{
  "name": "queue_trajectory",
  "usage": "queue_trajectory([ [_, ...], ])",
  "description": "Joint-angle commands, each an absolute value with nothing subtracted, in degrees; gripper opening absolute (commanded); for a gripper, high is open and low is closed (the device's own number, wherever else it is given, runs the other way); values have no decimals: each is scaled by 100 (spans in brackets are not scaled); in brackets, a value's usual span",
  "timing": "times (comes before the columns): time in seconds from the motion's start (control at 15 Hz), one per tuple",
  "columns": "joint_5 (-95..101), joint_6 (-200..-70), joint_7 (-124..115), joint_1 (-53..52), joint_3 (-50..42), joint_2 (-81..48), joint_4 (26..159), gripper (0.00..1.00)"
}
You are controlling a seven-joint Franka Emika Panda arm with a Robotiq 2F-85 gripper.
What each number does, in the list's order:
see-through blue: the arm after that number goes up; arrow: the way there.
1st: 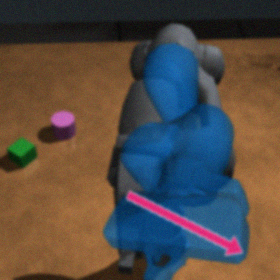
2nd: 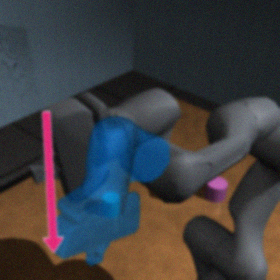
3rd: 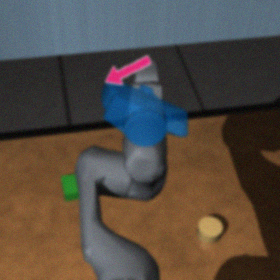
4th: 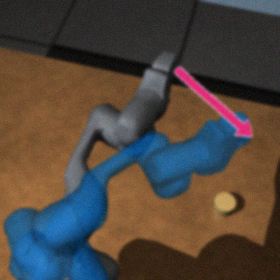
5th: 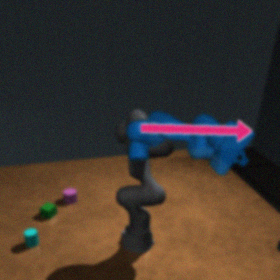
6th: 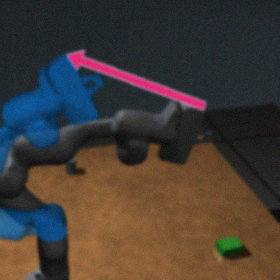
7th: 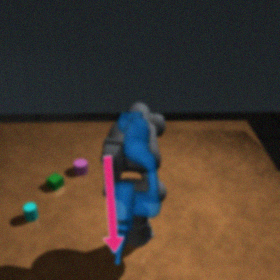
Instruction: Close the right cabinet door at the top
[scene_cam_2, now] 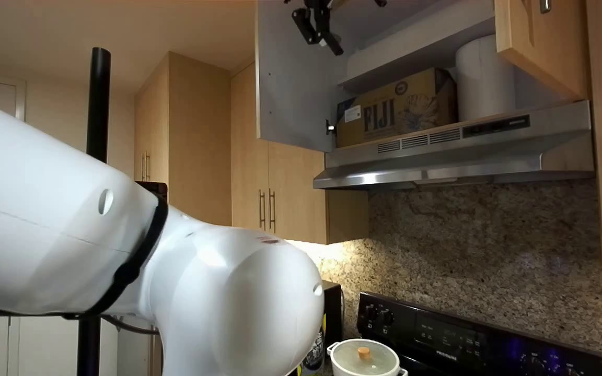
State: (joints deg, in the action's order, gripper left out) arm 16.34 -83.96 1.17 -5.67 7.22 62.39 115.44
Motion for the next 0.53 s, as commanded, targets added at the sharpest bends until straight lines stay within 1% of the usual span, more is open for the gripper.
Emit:
queue_trajectory([
  [0.0,1605,-8844,-290,-327,409,6558,11523,100],
  [0.47,1519,-10236,-464,50,-299,6726,11615,100],
])
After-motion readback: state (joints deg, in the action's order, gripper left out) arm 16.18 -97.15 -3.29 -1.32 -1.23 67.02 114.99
